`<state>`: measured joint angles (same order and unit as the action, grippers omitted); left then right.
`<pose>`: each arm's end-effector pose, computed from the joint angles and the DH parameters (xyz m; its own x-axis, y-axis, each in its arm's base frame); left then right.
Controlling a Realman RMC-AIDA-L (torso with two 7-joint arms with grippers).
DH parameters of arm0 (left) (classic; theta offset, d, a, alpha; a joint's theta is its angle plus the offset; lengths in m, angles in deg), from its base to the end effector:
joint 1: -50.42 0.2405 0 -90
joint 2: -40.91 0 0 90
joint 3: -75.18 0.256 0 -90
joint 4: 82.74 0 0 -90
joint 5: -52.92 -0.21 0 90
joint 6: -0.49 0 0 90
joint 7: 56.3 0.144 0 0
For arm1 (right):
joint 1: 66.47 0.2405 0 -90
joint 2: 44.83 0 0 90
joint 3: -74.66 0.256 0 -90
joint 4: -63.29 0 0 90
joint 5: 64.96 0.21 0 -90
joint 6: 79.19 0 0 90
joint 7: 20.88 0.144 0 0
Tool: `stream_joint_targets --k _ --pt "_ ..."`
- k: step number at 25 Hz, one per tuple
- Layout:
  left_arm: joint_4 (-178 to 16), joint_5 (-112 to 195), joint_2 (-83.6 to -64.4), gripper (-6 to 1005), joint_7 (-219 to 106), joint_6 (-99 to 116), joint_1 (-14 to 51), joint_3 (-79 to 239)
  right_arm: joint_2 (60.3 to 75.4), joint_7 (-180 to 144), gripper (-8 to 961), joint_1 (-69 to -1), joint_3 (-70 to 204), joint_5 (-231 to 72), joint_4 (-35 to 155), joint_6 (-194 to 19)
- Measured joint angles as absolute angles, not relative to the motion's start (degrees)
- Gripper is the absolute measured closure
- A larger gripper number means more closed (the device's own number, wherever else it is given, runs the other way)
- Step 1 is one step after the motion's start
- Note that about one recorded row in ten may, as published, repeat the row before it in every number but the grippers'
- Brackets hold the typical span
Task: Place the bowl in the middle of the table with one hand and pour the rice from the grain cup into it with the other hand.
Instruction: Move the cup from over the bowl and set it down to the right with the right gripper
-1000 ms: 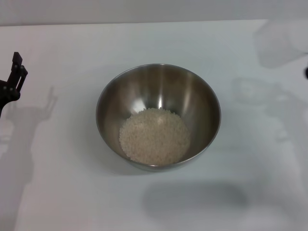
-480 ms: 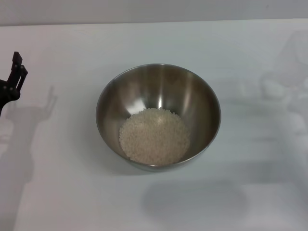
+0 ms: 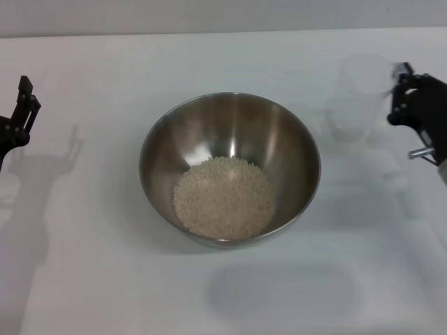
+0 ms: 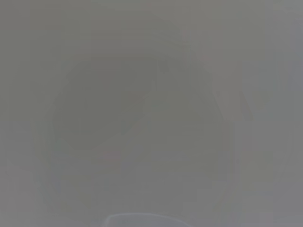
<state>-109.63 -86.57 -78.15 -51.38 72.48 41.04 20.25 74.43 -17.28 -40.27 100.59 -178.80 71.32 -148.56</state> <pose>-0.3175 0.2768 -0.0120 0.7321 -0.1834 0.6560 0.6568 -0.0652 -0.7512 0.3181 0.3241 -0.0310 0.7771 0.0573 -0.6268 -0.5991 -0.2380 -0.7645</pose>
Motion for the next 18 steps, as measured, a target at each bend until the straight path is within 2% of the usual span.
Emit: stream_joint_targets --k 18 --pt "-109.9 -86.6 -78.19 170 -51.4 72.5 40.5 20.2 74.43 -18.1 938 -35.5 98.7 -183.4 71.4 -139.1"
